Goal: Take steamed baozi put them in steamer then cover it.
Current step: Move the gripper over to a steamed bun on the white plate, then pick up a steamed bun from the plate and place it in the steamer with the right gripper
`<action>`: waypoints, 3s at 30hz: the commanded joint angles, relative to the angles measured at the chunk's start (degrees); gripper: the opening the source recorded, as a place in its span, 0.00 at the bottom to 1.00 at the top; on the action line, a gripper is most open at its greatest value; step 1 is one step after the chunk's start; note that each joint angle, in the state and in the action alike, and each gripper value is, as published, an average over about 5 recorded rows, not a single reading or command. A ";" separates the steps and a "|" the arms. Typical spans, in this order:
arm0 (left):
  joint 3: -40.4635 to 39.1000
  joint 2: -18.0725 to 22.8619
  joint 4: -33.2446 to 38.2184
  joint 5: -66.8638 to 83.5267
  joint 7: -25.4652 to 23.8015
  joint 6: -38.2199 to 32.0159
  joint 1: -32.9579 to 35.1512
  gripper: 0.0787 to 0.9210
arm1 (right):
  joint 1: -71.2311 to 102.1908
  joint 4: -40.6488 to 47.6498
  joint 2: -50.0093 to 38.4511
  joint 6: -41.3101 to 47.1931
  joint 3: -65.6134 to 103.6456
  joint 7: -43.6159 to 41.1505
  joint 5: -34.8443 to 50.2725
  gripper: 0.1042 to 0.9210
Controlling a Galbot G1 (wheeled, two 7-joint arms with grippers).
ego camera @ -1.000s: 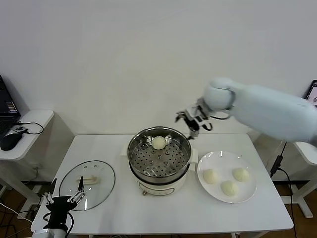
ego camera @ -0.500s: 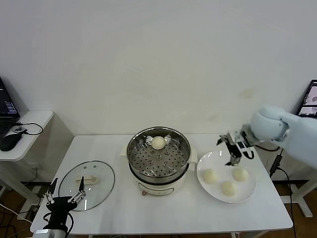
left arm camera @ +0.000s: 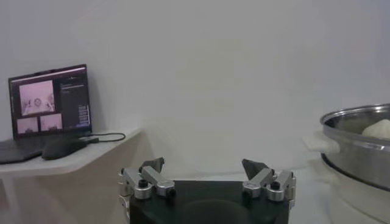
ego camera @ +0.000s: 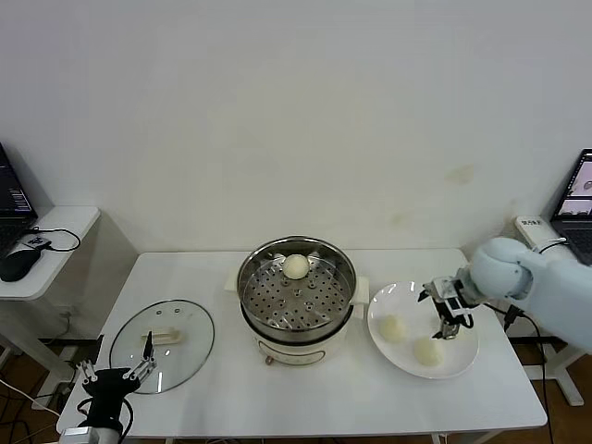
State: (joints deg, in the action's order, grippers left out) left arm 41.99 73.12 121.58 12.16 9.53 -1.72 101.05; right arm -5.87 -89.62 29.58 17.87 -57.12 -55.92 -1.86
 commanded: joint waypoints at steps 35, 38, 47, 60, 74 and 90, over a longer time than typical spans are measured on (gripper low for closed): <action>0.57 0.08 -1.64 0.25 0.02 -0.11 -0.91 0.88 | 8.98 11.37 11.84 -0.48 6.25 1.93 -3.87 0.68; 0.60 0.08 -1.60 0.31 0.03 -0.13 -0.91 0.88 | 7.98 10.50 10.94 -0.52 6.17 1.48 -3.61 0.64; 0.57 0.18 -1.38 0.46 0.04 -0.12 -1.19 0.88 | -3.38 1.93 2.43 0.53 4.61 -1.37 2.70 0.61; -0.64 -0.15 -0.91 0.56 0.04 -0.10 -2.01 0.88 | -34.78 -6.73 2.97 7.33 -12.29 -0.60 19.56 0.62; -0.49 -0.45 0.08 0.85 0.03 -0.09 -2.12 0.88 | -27.53 3.54 29.82 14.34 -12.10 9.41 31.87 0.63; 0.54 -0.24 -0.41 1.21 -0.19 -0.32 -2.33 0.88 | -19.06 16.29 45.61 17.25 -12.57 13.07 30.44 0.63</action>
State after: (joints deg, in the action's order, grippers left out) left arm 42.42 72.88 121.21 13.38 9.36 -2.03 98.73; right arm -28.12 -79.17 65.70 33.40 -69.05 -45.09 27.09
